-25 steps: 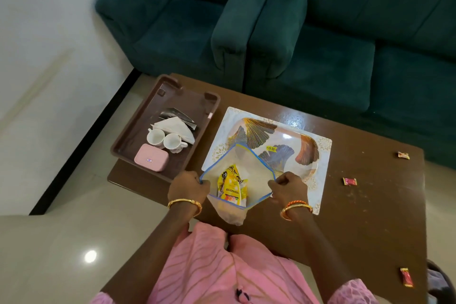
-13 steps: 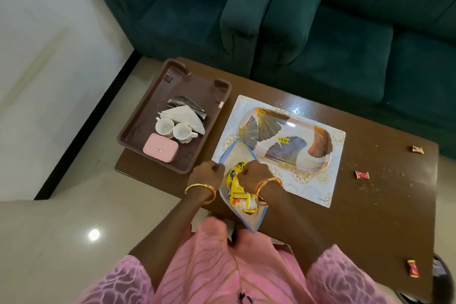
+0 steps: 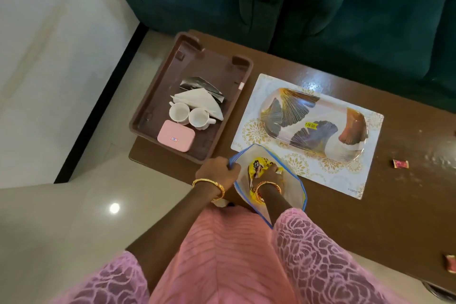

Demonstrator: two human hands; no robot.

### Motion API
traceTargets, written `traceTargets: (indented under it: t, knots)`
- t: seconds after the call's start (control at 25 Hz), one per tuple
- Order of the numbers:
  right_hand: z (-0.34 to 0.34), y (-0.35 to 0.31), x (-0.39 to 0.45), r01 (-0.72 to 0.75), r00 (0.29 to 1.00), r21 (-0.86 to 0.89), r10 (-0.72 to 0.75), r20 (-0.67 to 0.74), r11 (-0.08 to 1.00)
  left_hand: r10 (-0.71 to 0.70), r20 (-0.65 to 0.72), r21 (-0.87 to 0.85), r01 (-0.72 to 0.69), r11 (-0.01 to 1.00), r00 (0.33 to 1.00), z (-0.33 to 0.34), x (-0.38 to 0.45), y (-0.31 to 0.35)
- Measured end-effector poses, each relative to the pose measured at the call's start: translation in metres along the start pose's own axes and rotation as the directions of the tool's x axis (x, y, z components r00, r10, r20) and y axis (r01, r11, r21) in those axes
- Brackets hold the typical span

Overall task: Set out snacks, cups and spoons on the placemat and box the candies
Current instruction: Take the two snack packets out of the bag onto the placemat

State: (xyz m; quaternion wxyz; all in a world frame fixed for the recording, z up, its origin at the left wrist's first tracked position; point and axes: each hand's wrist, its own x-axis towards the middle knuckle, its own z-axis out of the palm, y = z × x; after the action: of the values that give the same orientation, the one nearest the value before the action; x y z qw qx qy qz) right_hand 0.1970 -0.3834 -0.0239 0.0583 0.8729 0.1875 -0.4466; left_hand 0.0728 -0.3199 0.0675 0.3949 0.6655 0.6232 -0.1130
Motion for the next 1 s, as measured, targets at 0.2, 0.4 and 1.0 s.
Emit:
traceTargets:
  t: [0.2,0.4,1.0]
  knots:
    - [-0.012,0.006,-0.02,0.159,0.983,0.135,-0.144,-0.116,0.978,0.081,0.017,-0.086,-0.079,0.993,0.997,-0.002,0.006,-0.006]
    - [-0.055,0.019,-0.055,0.292,0.951,0.367,-0.308,-0.016,0.883,0.135,0.076,-0.217,-0.116,0.969,0.988,-0.002,0.004,0.0]
    - [-0.151,0.081,-0.102,-0.022,0.77,0.981,-0.622,0.14,0.194,0.14,0.042,-0.199,-0.129,0.971,0.989,0.001,-0.001,0.039]
